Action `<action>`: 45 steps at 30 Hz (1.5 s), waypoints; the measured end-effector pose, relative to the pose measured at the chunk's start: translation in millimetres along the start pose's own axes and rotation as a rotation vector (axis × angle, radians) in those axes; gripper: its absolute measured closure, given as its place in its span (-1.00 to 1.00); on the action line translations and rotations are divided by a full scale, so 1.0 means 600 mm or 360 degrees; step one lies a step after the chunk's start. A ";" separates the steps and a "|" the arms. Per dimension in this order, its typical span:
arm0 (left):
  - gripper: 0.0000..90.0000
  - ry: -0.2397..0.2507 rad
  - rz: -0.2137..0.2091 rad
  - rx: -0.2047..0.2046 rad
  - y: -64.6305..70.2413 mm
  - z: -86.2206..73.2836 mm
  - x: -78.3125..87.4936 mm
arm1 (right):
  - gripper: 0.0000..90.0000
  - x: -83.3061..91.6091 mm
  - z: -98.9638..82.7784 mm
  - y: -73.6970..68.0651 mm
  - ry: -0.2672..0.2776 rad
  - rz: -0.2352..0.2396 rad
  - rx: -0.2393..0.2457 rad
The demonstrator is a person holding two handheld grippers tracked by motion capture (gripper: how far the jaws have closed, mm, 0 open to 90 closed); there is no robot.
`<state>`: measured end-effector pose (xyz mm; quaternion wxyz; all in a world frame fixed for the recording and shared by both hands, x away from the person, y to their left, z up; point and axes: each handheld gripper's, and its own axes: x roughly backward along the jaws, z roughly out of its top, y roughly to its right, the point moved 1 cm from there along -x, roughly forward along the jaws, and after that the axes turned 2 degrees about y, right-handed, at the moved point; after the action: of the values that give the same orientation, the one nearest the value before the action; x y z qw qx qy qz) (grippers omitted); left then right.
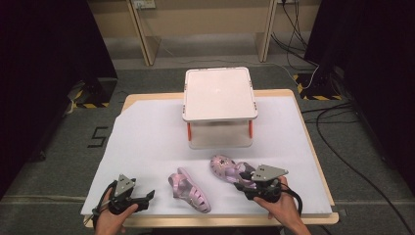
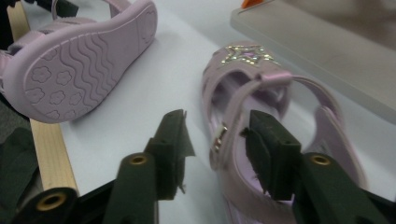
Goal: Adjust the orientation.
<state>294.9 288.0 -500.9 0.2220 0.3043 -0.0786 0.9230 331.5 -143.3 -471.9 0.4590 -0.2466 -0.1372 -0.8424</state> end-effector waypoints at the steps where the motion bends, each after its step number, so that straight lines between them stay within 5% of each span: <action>1: -0.67 0.0003 0.0002 0.0005 0.000 0.000 -0.001 | 0.66 -0.009 0.004 0.000 -0.0039 -0.0025 0.0046; 9: -0.66 0.0008 -0.0004 -0.0008 0.001 0.001 0.001 | 0.78 0.003 0.012 0.005 0.0009 -0.0165 -0.0039; 12: -0.66 0.0017 -0.0004 -0.0007 0.001 0.001 0.002 | 0.78 0.025 0.009 0.013 0.0078 -0.0285 -0.0119; 16: -0.66 0.0009 -0.0007 -0.0017 0.002 0.002 0.001 | 0.79 0.034 -0.001 0.025 0.0061 -0.0398 -0.0203; 20: -0.66 0.0004 -0.0001 -0.0011 0.001 0.002 0.000 | 0.52 0.027 -0.007 0.011 0.0076 -0.0245 -0.0388; 22: -0.66 0.0004 0.0000 -0.0010 0.001 0.002 0.000 | 0.45 0.025 -0.006 0.003 0.0079 -0.0207 -0.0422; 23: -0.66 0.0003 -0.0002 -0.0010 0.001 0.001 0.000 | 0.41 0.020 -0.001 -0.011 0.0106 -0.0120 -0.0452; 33: -0.66 0.0000 -0.0003 -0.0014 0.001 0.001 0.001 | 0.29 0.027 0.018 -0.023 0.0152 -0.0077 -0.0383; 37: -0.66 0.0000 -0.0003 -0.0009 0.001 0.001 0.000 | 0.28 0.060 0.028 -0.008 0.0229 -0.0167 -0.0294; 40: -0.66 -0.0003 -0.0004 -0.0012 0.001 0.002 -0.002 | 0.28 0.083 0.027 0.011 0.0197 -0.0340 -0.0153; 45: -0.66 -0.0006 -0.0009 -0.0016 0.002 0.004 -0.005 | 0.28 0.082 0.013 0.024 0.0125 -0.0391 -0.0111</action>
<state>297.9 285.1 -500.6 0.2261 0.3053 -0.0827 0.9213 323.1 -182.2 -438.9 0.3485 -0.2105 -0.1188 -0.9056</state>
